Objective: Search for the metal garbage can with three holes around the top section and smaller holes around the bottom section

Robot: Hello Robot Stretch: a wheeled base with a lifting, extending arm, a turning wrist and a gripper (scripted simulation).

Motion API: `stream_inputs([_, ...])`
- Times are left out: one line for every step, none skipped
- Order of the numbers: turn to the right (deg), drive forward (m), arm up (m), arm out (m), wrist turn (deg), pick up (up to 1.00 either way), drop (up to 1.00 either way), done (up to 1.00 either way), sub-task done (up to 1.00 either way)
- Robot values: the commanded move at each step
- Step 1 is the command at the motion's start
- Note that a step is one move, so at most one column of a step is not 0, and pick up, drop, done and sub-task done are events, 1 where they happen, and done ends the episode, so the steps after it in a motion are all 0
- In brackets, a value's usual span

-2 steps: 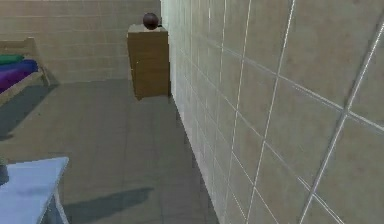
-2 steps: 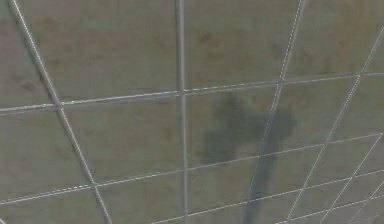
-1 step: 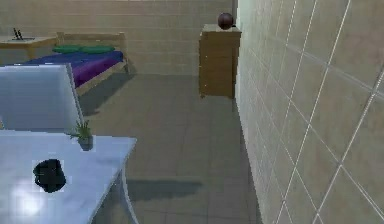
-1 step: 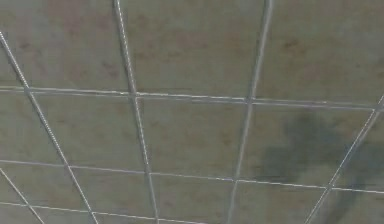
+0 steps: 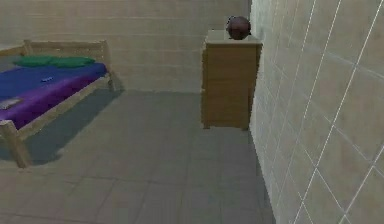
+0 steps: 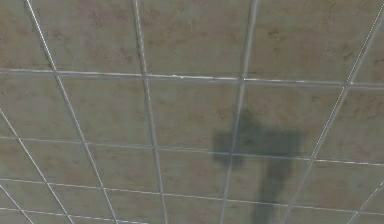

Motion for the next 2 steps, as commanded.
stream_inputs([-6.0, 0.0, 0.0, 0.0, 0.0, 0.0, 0.0, 0.0, 0.0])
stream_inputs([0.0, 0.2, 0.0, 0.0, 0.0, 0.0, 0.0, 0.0, 0.0])
